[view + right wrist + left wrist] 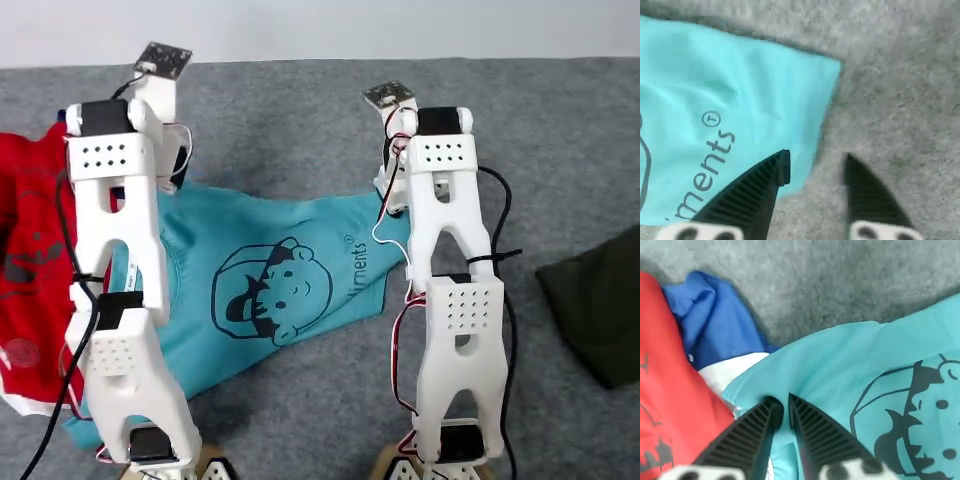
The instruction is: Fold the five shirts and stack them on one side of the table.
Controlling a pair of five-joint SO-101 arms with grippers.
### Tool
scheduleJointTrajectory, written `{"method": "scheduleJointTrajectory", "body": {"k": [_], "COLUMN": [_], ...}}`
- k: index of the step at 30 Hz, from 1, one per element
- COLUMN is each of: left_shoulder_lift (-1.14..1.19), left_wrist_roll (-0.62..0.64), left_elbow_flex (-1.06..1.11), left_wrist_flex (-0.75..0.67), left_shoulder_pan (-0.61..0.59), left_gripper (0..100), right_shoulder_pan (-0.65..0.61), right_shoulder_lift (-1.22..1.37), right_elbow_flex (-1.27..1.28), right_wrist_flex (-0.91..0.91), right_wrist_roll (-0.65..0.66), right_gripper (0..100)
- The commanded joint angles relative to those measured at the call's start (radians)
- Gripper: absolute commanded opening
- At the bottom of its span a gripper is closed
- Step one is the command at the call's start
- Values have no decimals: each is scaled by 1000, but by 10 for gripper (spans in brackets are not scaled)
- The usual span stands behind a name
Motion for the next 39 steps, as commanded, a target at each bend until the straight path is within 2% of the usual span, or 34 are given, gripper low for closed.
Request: {"method": "scheduleJointTrajectory", "body": {"k": [1,19,26,28,30,33,39], "left_shoulder_lift": [-57,-55,-57,-57,-57,-57,-81], "left_wrist_roll": [8,8,8,6,6,6,8], "left_elbow_flex": [5,13,117,137,150,154,119], "left_wrist_flex": [-12,-12,-55,-61,-63,-74,-63], "left_shoulder_pan": [0,0,0,0,2,2,2], "left_gripper": [2,2,2,2,2,2,2], "right_shoulder_pan": [8,-27,-51,-53,-53,-53,-47], "right_shoulder_lift": [-50,193,252,257,257,254,203], "right_elbow_flex": [-94,-123,-138,-150,-152,-155,-282], "right_wrist_flex": [-24,-300,-338,-334,-334,-334,-211], "right_wrist_roll": [-18,-32,-28,-26,-12,78,115], "right_gripper": [276,277,271,223,129,2,11]}}
